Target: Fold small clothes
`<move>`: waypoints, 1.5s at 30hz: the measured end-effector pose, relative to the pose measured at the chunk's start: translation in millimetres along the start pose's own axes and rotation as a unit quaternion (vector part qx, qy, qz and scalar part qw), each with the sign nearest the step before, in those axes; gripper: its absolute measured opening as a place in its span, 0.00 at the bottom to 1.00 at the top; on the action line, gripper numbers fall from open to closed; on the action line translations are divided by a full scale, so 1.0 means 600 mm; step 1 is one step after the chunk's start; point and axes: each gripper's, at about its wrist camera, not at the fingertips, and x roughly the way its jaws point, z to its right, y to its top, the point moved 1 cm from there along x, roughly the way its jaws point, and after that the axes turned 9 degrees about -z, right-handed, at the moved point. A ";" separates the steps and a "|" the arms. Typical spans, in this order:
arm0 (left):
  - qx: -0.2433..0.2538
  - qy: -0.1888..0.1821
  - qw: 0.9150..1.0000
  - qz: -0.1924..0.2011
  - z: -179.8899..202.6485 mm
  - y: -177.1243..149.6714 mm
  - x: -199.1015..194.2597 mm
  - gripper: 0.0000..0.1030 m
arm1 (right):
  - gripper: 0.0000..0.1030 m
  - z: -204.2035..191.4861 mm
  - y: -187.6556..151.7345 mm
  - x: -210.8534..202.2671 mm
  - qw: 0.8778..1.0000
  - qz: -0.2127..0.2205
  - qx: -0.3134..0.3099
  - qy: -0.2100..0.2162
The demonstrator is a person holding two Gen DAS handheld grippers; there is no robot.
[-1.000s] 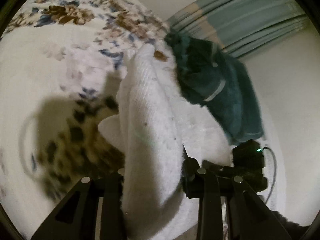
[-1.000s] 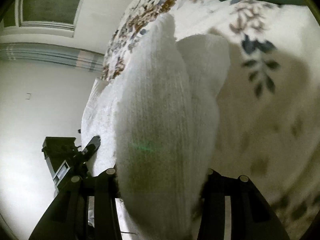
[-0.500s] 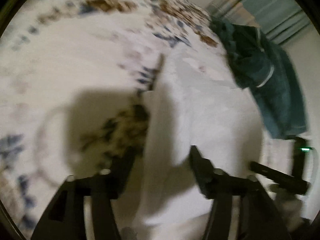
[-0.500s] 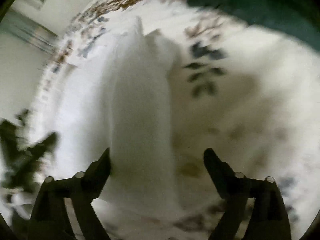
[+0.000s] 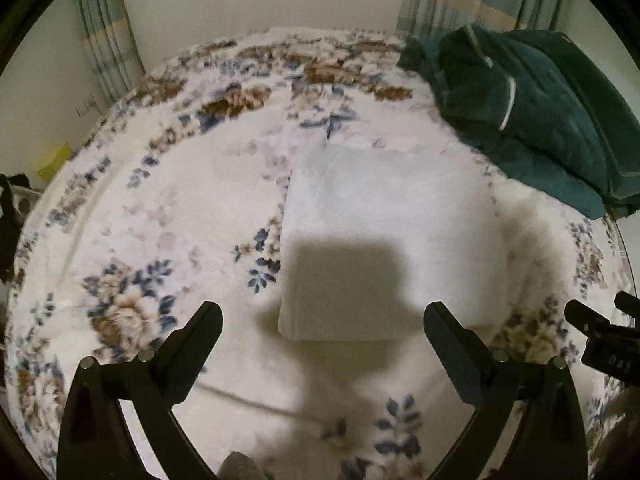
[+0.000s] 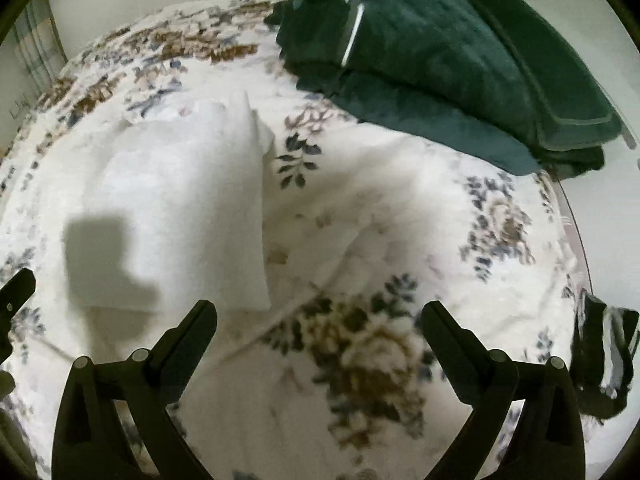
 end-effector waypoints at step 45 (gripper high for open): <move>-0.018 0.026 0.982 0.189 0.056 -0.313 -0.813 1.00 | 1.00 0.224 -0.514 -0.966 0.969 0.245 -0.006 0.025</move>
